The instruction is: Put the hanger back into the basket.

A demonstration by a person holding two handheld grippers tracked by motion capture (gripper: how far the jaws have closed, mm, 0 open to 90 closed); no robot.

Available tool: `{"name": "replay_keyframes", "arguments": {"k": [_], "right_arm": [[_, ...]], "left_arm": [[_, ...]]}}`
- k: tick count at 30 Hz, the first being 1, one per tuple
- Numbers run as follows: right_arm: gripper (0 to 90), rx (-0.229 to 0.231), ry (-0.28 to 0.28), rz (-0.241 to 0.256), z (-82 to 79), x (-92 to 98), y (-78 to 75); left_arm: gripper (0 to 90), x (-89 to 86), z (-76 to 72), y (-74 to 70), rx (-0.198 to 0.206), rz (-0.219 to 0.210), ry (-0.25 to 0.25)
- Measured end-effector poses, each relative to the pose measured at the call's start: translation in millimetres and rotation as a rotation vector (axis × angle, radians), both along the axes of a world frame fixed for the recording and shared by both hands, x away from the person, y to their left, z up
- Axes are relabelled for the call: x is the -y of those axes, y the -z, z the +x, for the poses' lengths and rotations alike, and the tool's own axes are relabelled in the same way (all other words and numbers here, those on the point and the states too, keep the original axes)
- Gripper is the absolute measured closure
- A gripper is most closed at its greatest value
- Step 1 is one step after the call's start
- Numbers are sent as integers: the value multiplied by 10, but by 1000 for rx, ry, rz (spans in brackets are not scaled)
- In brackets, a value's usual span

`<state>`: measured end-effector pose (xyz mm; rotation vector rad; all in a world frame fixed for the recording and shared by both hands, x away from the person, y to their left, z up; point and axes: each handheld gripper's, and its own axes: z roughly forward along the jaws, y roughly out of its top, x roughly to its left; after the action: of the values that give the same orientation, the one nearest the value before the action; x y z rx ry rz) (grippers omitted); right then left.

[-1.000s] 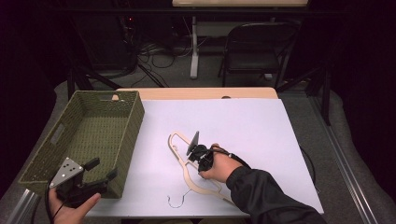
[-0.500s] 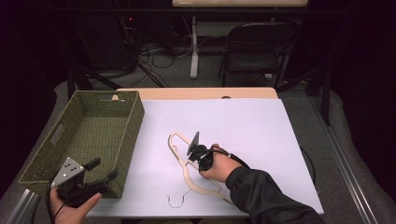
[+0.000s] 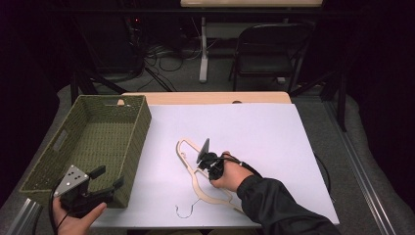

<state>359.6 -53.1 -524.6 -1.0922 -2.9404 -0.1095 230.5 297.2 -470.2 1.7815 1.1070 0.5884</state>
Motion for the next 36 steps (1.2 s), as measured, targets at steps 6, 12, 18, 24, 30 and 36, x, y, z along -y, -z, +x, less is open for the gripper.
{"name": "replay_keyframes", "arguments": {"k": [6,12,18,24,30,36], "right_arm": [[854,-17,19,11,11,13,-21],[858,-36,25,21,11,26,-39],[860,-42,23,25,17,61,-90],[862,-55,36,96,13,105,-124],[863,-42,48,97,25,133,-204],[862,-38,45,129,29,161,-263]], "left_arm": [[232,9,-4,-3,2,-1,2],[233,31,-9,-6,2,3,9],[236,51,-16,-14,7,9,15],[238,71,-18,-9,8,17,17],[242,84,-18,-8,11,19,23],[246,129,-21,-12,11,27,36]]}}
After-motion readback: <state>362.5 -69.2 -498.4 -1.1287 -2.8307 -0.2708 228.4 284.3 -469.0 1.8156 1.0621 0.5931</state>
